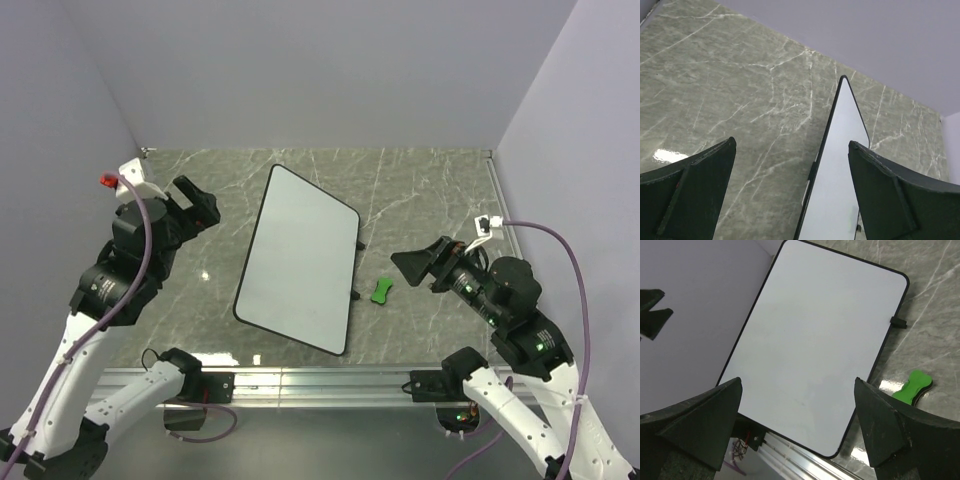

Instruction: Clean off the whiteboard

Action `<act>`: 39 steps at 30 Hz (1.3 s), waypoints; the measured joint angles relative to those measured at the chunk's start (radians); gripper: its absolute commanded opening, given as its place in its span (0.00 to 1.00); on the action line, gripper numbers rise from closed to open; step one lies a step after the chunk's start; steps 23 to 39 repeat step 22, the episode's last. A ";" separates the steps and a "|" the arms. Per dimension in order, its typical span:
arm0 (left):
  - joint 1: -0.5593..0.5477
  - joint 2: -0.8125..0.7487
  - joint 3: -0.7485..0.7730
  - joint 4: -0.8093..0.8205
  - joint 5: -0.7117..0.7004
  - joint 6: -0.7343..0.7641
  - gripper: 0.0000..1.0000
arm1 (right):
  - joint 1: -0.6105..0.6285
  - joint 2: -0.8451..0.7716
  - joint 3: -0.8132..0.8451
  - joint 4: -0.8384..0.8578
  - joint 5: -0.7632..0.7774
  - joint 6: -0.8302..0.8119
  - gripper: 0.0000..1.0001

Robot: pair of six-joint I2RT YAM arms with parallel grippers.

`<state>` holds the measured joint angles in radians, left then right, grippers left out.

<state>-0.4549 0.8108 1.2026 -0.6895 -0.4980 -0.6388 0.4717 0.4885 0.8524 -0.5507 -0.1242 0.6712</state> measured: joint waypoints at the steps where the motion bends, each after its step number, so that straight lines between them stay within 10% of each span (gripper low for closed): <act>1: 0.000 0.010 0.021 -0.016 0.004 0.002 0.99 | 0.000 -0.006 0.000 -0.003 -0.001 -0.004 1.00; 39: 0.000 0.051 -0.126 0.183 -0.069 0.123 0.99 | 0.000 -0.154 -0.043 -0.079 0.029 -0.003 1.00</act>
